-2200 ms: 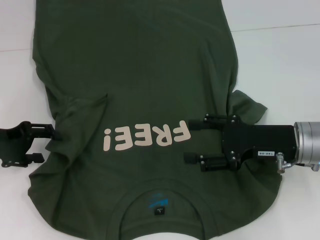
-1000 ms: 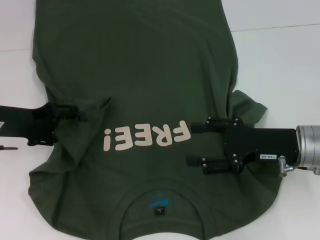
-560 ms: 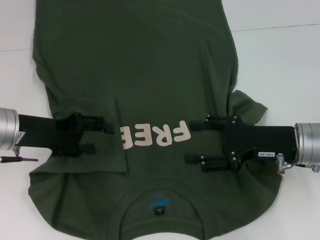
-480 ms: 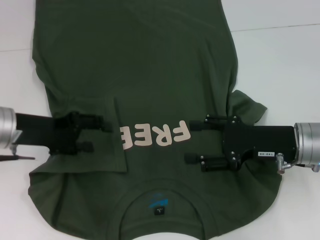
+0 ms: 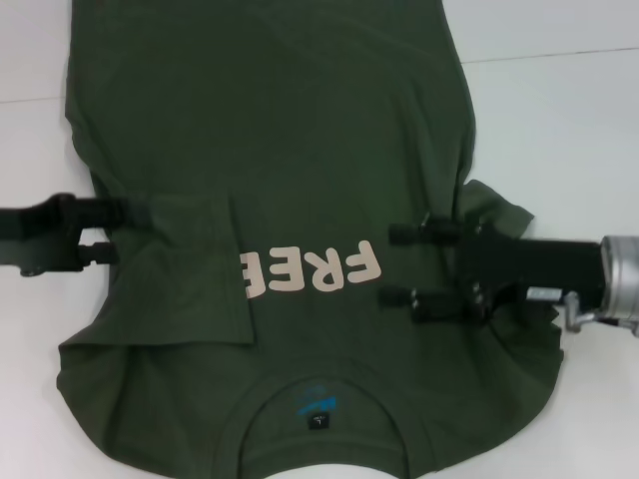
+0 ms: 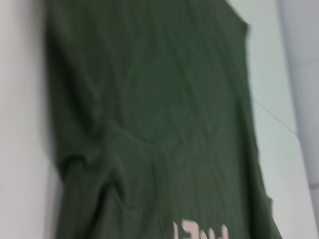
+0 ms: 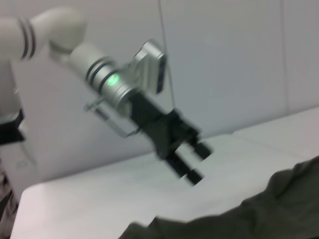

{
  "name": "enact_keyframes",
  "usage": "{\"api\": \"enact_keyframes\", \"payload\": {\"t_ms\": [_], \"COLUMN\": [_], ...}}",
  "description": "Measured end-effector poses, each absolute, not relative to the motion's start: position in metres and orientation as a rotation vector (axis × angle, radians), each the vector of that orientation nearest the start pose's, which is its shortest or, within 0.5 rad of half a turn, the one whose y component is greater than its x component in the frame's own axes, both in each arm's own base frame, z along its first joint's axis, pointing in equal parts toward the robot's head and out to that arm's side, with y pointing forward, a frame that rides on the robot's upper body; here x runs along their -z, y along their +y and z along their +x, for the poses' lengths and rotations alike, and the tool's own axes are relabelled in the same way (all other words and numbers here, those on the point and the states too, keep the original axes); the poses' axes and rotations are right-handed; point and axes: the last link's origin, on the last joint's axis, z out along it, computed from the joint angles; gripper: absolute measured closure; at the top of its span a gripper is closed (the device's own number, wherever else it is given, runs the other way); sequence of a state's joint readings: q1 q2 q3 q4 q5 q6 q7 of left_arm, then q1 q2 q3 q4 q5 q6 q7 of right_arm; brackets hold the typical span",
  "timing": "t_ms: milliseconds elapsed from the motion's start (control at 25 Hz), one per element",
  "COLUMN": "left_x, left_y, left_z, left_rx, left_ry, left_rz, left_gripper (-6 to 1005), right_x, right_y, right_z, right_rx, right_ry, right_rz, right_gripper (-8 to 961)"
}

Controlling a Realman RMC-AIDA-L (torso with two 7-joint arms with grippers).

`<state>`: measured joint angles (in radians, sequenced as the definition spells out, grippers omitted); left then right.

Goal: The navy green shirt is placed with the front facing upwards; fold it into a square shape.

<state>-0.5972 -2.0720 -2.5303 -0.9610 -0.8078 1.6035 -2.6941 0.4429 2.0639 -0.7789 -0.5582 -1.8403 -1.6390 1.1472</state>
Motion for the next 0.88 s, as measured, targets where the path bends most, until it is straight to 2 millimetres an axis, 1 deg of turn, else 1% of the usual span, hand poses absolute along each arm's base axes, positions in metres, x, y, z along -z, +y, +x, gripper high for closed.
{"api": "enact_keyframes", "payload": {"t_ms": [40,80,120,160,200,280,360,400,520,600,680,720,800,880], "left_x": [-0.05,-0.052,-0.053,-0.055,-0.055,-0.054,-0.05,-0.048,-0.044,-0.042,-0.04,-0.04,-0.04,-0.042], "left_y": [0.352,0.347,0.341,0.334,0.329,0.313,0.296,0.289,0.267,0.254,0.238,0.233,0.227,0.225], "left_z": [-0.26,-0.26,-0.261,-0.259,-0.259,-0.261,-0.265,-0.267,-0.282,-0.289,-0.294,-0.294,-0.296,-0.297], "left_rx": [0.487,0.501,0.528,0.563,0.588,0.636,0.668,0.685,0.786,0.847,0.925,0.951,1.002,1.037], "left_ry": [-1.991,-1.949,-1.882,-1.775,-1.7,-1.49,-1.279,-1.199,-1.052,-0.956,-0.792,-0.742,-0.682,-0.691], "left_rz": [-2.146,-2.196,-2.261,-2.339,-2.38,-2.473,-2.553,-2.579,-2.594,-2.589,-2.571,-2.56,-2.531,-2.508], "left_gripper": [217,217,217,217,217,217,218,218,218,218,218,218,218,218], "right_x": [0.001,0.001,-0.004,-0.007,-0.01,-0.016,-0.02,-0.02,-0.022,-0.025,-0.028,-0.03,-0.038,-0.049], "right_y": [0.297,0.297,0.298,0.298,0.299,0.3,0.301,0.301,0.299,0.296,0.294,0.293,0.289,0.287], "right_z": [0.271,0.271,0.271,0.271,0.27,0.269,0.268,0.268,0.268,0.271,0.275,0.277,0.285,0.293], "right_rx": [-0.931,-0.931,-0.964,-0.992,-1.014,-1.038,-1.044,-1.044,-1.031,-0.99,-0.944,-0.914,-0.839,-0.751], "right_ry": [0.501,0.501,0.528,0.554,0.578,0.63,0.71,0.71,0.749,0.754,0.757,0.773,0.844,1.001], "right_rz": [-2.682,-2.682,-2.654,-2.64,-2.628,-2.618,-2.624,-2.624,-2.639,-2.653,-2.663,-2.668,-2.673,-2.665], "right_gripper": [97,97,97,97,97,96,96,96,96,96,96,96,96,97]}}
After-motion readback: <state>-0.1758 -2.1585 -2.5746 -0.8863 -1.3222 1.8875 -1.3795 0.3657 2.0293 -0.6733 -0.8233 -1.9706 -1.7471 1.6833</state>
